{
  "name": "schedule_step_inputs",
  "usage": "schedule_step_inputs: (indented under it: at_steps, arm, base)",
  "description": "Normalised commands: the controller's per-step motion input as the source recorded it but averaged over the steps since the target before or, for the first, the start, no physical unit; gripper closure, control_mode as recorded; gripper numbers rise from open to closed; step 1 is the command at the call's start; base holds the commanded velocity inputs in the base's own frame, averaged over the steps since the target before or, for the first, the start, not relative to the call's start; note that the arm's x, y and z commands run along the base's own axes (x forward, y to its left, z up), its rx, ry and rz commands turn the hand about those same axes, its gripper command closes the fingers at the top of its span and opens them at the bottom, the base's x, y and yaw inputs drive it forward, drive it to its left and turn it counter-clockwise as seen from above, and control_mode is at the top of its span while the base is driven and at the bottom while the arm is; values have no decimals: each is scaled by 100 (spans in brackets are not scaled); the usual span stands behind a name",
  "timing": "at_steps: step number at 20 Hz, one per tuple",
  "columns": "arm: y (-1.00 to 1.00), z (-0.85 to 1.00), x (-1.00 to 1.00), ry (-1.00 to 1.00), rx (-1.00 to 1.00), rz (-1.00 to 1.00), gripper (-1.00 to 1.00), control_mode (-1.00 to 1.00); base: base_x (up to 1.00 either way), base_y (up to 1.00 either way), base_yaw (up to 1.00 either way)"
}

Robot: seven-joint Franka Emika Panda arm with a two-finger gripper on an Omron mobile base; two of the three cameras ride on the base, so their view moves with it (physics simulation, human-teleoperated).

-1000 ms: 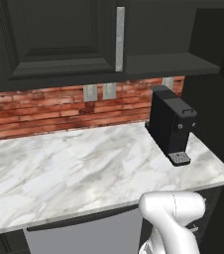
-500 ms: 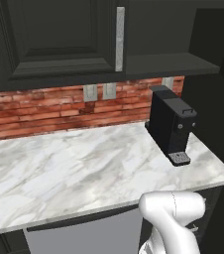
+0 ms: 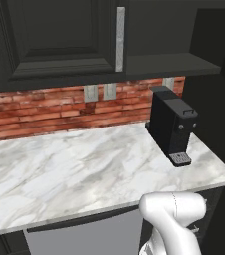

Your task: Close all open cabinet doors.

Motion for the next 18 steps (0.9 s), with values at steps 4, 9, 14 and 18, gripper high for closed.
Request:
schedule_step_inputs:
  at_steps: [4, 9, 14, 18]
  arm:
    - [-24, 0, 0, 0, 0, 0, -100, -100]
    - [-18, 0, 2, 0, 0, 0, -100, -100]
    - [0, -17, 21, 0, 0, 6, -100, -100]
    - [15, -24, 33, -1, 0, 12, -100, -100]
  base:
    - [0, 0, 0]
    - [0, 0, 0]
    - [0, 0, 0]
    - [0, 0, 0]
